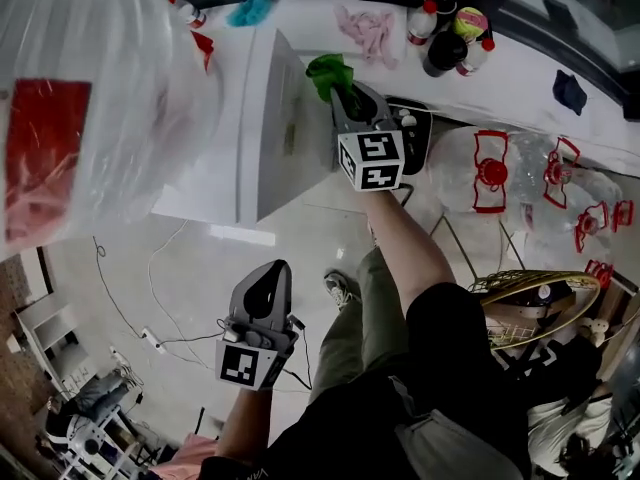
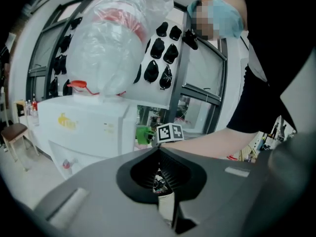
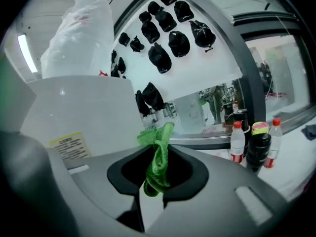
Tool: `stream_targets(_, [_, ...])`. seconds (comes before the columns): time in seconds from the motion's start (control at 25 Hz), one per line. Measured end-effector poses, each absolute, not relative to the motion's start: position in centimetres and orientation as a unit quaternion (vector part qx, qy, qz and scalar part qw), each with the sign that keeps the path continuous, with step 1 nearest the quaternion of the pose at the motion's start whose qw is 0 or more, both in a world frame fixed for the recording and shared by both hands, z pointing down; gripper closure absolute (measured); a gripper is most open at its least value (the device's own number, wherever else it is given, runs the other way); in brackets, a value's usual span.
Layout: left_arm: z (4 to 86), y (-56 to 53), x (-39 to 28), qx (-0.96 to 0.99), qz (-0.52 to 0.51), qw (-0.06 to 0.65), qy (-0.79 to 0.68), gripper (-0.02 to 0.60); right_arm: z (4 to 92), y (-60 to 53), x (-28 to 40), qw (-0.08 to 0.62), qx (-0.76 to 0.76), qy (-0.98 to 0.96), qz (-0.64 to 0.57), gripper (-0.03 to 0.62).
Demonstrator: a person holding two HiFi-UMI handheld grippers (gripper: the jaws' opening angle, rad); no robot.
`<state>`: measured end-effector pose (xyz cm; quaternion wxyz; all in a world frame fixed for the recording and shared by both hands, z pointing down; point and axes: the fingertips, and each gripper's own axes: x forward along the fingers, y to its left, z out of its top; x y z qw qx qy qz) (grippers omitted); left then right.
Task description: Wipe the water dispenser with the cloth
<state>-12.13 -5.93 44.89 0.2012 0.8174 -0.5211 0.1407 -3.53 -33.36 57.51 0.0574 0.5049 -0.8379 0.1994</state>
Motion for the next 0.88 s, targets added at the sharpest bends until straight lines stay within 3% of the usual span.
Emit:
stream_targets(0.44, [44.5, 0.0, -12.0, 0.841, 0.138, 0.184, -0.49, 0.58, 59.2, -14.1, -5.3, 0.052, 0.466, -0.85, 0.239, 0.511])
stream_targets(0.88, [46.3, 0.6, -11.6, 0.832, 0.143, 0.198, -0.497, 0.58, 61.4, -12.3, -9.6, 0.066, 0.413, -0.871, 0.257, 0.511])
